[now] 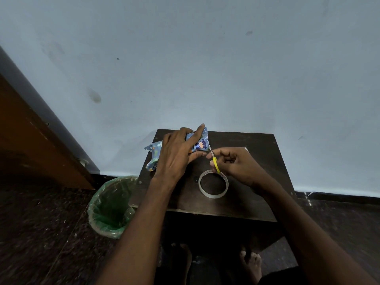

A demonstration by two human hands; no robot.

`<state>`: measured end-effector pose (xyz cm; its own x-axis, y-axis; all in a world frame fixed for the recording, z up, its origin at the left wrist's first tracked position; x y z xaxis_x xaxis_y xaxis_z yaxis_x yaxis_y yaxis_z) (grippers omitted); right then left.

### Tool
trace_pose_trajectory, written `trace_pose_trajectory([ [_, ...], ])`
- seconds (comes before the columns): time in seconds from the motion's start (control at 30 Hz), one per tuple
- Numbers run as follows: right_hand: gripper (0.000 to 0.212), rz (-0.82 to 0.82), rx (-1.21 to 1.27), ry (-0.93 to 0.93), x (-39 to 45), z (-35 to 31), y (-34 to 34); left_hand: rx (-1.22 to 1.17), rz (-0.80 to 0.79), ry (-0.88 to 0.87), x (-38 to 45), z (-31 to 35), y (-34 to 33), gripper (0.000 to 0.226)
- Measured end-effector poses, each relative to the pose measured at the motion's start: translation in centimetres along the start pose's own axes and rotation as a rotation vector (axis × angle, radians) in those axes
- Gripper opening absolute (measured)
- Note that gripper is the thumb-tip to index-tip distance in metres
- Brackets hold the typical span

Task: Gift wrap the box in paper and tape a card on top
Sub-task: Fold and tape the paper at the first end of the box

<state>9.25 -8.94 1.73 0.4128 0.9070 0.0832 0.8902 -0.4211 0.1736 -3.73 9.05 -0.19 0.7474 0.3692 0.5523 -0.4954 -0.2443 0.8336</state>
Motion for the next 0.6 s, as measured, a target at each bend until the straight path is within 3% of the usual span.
trace_pose_trajectory([
  [0.6,0.020,0.030,0.025,-0.019,-0.01,0.02,-0.46,-0.013,-0.001,0.007,0.07,0.11,-0.01,0.078],
])
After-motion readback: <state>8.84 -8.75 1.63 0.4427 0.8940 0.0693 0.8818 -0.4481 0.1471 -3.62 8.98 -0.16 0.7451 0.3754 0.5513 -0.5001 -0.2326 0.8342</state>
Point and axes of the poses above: each hand's wrist, its own x-axis towards the middle knuckle, its own y-axis out of the back of the hand, z = x × y, the point moved 1 cm from there along x, towards the middle knuckle, and after that the axes turned 8 degrees about x, right-handed, at the moved point
